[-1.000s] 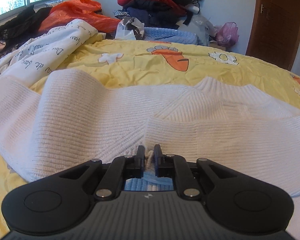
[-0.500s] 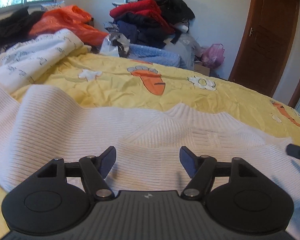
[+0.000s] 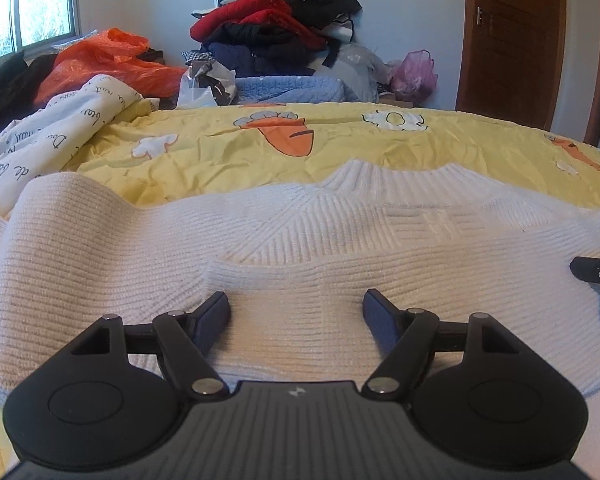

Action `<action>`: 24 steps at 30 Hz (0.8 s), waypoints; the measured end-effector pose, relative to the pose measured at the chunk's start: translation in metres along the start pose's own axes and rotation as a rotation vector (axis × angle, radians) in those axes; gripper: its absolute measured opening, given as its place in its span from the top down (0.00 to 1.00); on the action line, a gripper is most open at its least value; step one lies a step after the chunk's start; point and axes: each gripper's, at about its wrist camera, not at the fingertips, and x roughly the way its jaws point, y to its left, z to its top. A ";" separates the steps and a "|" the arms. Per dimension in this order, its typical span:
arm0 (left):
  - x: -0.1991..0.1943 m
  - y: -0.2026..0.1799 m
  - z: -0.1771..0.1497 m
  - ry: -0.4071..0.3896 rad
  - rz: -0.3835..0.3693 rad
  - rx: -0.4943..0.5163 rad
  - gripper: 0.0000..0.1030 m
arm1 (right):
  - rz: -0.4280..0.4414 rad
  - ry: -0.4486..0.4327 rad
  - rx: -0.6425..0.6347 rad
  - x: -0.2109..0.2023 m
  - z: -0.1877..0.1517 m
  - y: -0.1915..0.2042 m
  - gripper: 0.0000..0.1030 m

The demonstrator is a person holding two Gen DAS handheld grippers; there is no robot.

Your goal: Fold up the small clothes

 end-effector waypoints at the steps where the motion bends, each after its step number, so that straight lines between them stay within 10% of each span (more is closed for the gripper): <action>1: -0.008 0.002 0.001 -0.013 0.000 -0.007 0.28 | 0.004 0.000 0.004 0.000 0.002 -0.002 0.08; 6: -0.071 0.058 -0.004 -0.177 -0.060 -0.101 0.15 | 0.019 -0.016 0.021 -0.005 0.001 -0.006 0.08; 10: -0.091 0.151 0.000 -0.239 0.084 -0.208 0.12 | 0.024 -0.020 0.028 -0.006 0.002 -0.007 0.08; 14: -0.085 0.272 0.001 -0.209 0.181 -0.537 0.12 | 0.015 -0.023 0.020 -0.006 0.001 -0.005 0.08; 19: -0.065 0.390 -0.019 -0.168 0.126 -0.952 0.12 | 0.004 -0.027 0.009 -0.007 0.001 -0.003 0.08; 24: -0.054 0.406 -0.016 -0.178 0.110 -0.916 0.13 | 0.007 -0.027 0.012 -0.007 0.001 -0.003 0.07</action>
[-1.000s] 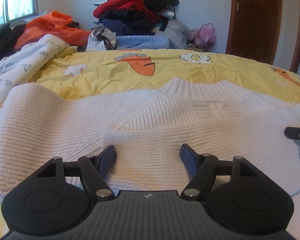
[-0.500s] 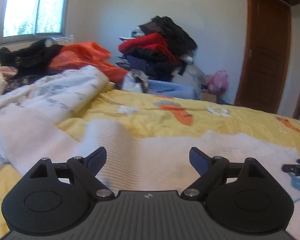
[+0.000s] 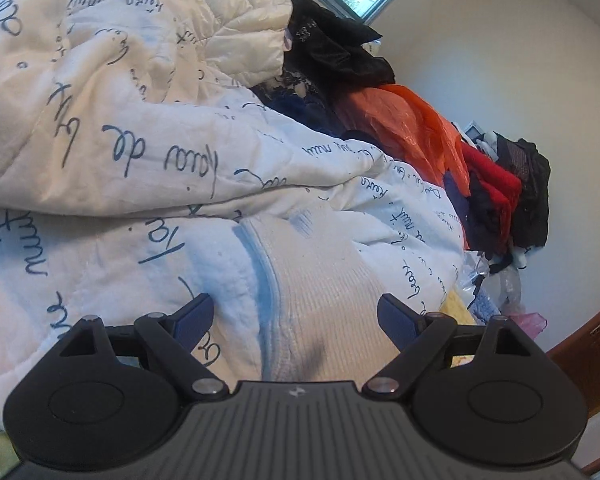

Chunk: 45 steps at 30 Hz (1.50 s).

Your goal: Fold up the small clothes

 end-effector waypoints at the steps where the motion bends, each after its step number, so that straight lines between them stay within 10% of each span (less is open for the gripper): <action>1: 0.000 -0.002 0.000 -0.007 -0.027 0.021 0.13 | 0.001 0.000 0.001 0.000 0.000 0.000 0.07; 5: 0.009 -0.017 -0.004 -0.020 0.039 0.144 0.26 | 0.003 0.000 0.003 0.000 0.000 0.000 0.07; 7: 0.016 -0.020 -0.005 -0.016 0.112 0.198 0.70 | 0.002 0.000 0.003 0.000 0.000 0.000 0.07; 9: 0.019 -0.020 -0.004 0.004 0.131 0.211 0.84 | 0.002 0.000 0.003 0.000 0.000 0.000 0.07; 18: -0.021 -0.063 -0.006 -0.130 0.119 0.261 0.92 | 0.006 -0.002 0.006 -0.001 0.001 -0.001 0.07; 25: -0.075 -0.195 -0.102 -0.270 -0.055 0.636 0.93 | 0.006 -0.002 0.007 0.000 0.000 -0.001 0.07; 30: -0.077 -0.243 -0.230 -0.039 -0.280 0.801 0.93 | 0.017 -0.005 0.021 -0.001 0.001 -0.004 0.07; 34: -0.044 -0.238 -0.300 0.173 -0.251 0.843 0.93 | 0.024 -0.007 0.031 -0.002 0.001 -0.005 0.07; 45: -0.045 -0.225 -0.311 0.135 -0.280 0.777 0.93 | -0.018 0.027 0.019 -0.006 0.012 0.006 0.14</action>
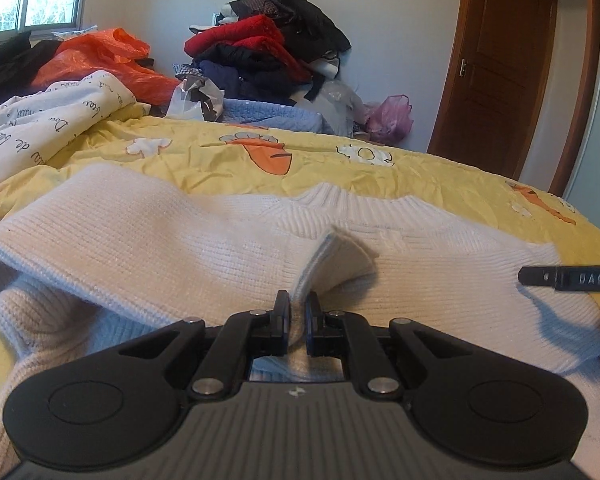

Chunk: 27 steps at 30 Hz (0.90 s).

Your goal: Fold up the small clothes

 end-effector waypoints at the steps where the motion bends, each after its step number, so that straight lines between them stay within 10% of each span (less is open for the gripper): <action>1: -0.001 0.000 0.001 -0.009 -0.005 -0.006 0.93 | 0.014 -0.010 0.050 -0.009 0.007 0.004 0.17; 4: -0.008 0.003 0.001 -0.046 -0.024 -0.021 0.93 | 0.308 -0.020 0.229 -0.031 0.028 0.024 0.13; 9: -0.014 0.005 0.000 -0.078 -0.037 -0.030 0.93 | 0.699 0.304 0.525 0.018 0.040 0.081 0.11; 15: -0.017 0.006 0.000 -0.092 -0.068 -0.036 0.93 | 0.692 0.422 0.647 0.065 0.036 0.123 0.12; 18: -0.015 0.009 0.000 -0.080 -0.084 -0.050 0.93 | 0.662 0.407 0.601 0.064 0.040 0.133 0.43; 20: -0.013 0.011 0.000 -0.068 -0.089 -0.062 0.92 | 0.589 0.395 0.516 0.066 0.042 0.135 0.90; 23: -0.014 0.017 0.001 -0.065 -0.119 -0.093 0.89 | 0.576 0.365 0.453 0.063 0.039 0.132 0.90; 26: -0.022 0.028 -0.001 -0.111 -0.111 -0.159 0.45 | 0.585 0.322 0.426 0.056 0.041 0.125 0.90; 27: -0.028 0.032 -0.002 -0.156 -0.097 -0.191 0.13 | 0.586 0.308 0.423 0.053 0.042 0.122 0.90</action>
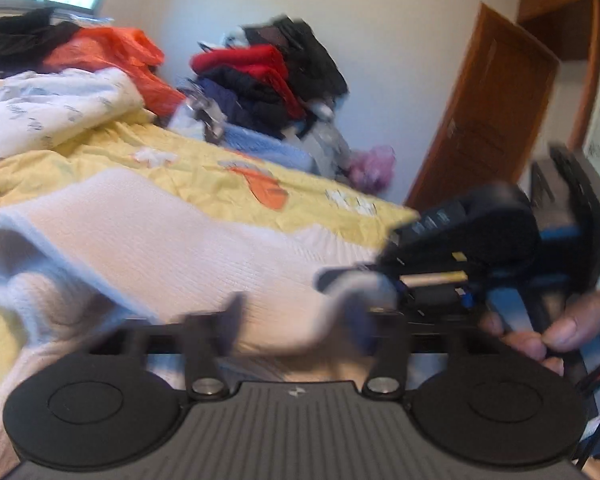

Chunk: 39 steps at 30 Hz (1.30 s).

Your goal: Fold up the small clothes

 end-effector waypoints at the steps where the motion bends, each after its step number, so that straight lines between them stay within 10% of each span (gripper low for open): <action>1: -0.008 0.004 0.000 -0.066 0.008 -0.023 0.01 | -0.003 -0.008 -0.011 -0.005 0.002 -0.001 0.90; 4: -0.021 0.007 -0.001 -0.161 0.041 -0.050 0.01 | 0.003 -0.018 -0.025 -0.020 0.009 -0.007 0.90; 39: -0.007 -0.008 -0.003 -0.071 0.098 0.056 0.01 | -0.163 -0.126 0.032 -0.153 0.005 -0.144 0.92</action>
